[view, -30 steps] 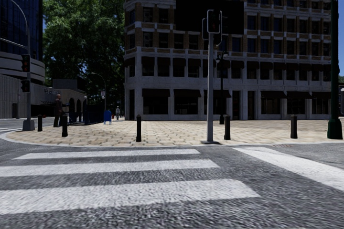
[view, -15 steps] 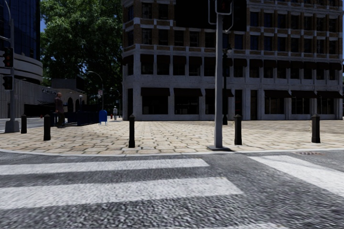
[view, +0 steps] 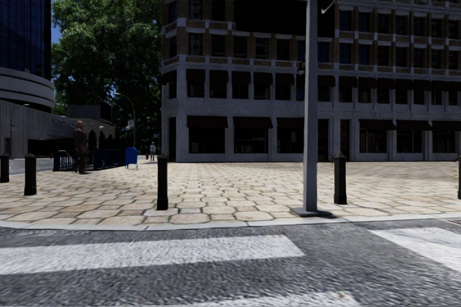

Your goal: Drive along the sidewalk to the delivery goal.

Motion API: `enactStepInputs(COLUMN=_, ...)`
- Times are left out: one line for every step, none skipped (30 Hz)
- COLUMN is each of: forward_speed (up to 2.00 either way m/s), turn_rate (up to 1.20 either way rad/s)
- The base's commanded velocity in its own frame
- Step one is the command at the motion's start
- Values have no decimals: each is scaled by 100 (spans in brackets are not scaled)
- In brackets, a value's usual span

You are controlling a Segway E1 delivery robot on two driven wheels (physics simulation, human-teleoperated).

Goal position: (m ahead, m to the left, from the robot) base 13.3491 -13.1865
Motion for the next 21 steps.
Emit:
enactStepInputs(forward_speed=182, turn_rate=0)
enactStepInputs(forward_speed=182, turn_rate=0)
enactStepInputs(forward_speed=182, turn_rate=0)
enactStepInputs(forward_speed=182, turn_rate=0)
enactStepInputs(forward_speed=182, turn_rate=0)
enactStepInputs(forward_speed=182, turn_rate=0)
enactStepInputs(forward_speed=182, turn_rate=0)
enactStepInputs(forward_speed=182, turn_rate=0)
enactStepInputs(forward_speed=182, turn_rate=0)
enactStepInputs(forward_speed=182, turn_rate=0)
enactStepInputs(forward_speed=182, turn_rate=0)
enactStepInputs(forward_speed=182, turn_rate=0)
enactStepInputs(forward_speed=182, turn_rate=0)
enactStepInputs(forward_speed=182, turn_rate=0)
enactStepInputs(forward_speed=182, turn_rate=0)
enactStepInputs(forward_speed=182, turn_rate=0)
enactStepInputs(forward_speed=182, turn_rate=0)
enactStepInputs(forward_speed=182, turn_rate=0)
enactStepInputs(forward_speed=182, turn_rate=0)
enactStepInputs(forward_speed=182, turn_rate=0)
enactStepInputs(forward_speed=182, turn_rate=0)
